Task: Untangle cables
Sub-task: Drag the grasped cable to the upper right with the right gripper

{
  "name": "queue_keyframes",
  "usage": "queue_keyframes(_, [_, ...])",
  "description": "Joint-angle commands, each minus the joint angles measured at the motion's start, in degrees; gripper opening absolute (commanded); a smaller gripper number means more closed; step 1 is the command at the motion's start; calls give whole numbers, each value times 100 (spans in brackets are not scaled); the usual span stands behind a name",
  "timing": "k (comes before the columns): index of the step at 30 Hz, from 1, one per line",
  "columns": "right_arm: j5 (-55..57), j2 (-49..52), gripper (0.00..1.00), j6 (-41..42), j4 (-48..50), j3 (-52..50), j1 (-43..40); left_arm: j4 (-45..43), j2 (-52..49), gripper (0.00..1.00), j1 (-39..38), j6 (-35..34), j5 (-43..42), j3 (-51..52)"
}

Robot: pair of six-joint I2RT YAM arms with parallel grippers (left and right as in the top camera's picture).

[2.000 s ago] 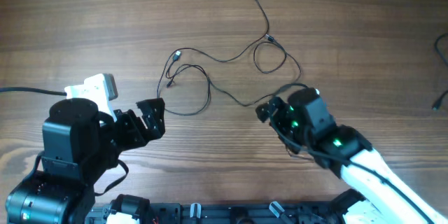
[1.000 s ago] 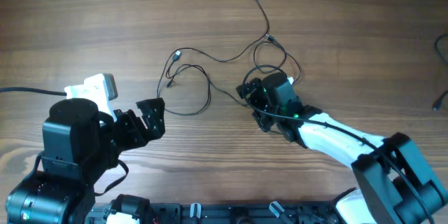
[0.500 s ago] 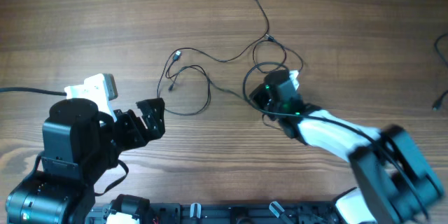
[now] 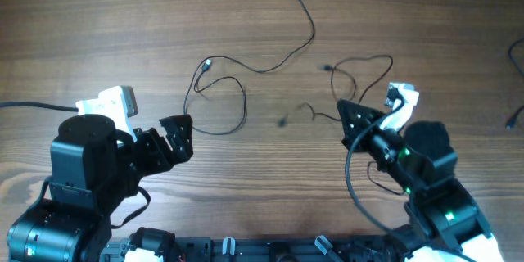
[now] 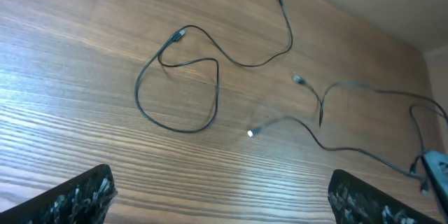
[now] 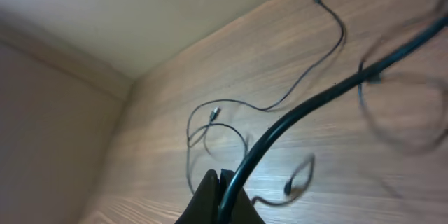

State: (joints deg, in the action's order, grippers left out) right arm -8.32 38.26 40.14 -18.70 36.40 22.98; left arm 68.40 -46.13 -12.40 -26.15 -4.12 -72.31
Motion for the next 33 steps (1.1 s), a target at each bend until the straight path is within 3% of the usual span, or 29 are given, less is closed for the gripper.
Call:
queue_keyframes(1, [586,-428,4,-920,-162,-13,-13,-17,4,100,-24,90,59,0])
queue_keyframes(10, [1762,-501,4,173,-533,-15,-13,-17,4,100,-24,90,59,0])
queue_keyframes(21, [2159,-474,4,236,-595,-15,-13,-17,4,100,-24,87,59,0])
queue_keyframes(33, [2479,942,4,970,131,-15,-13,-17,4,100,-24,90,59,0])
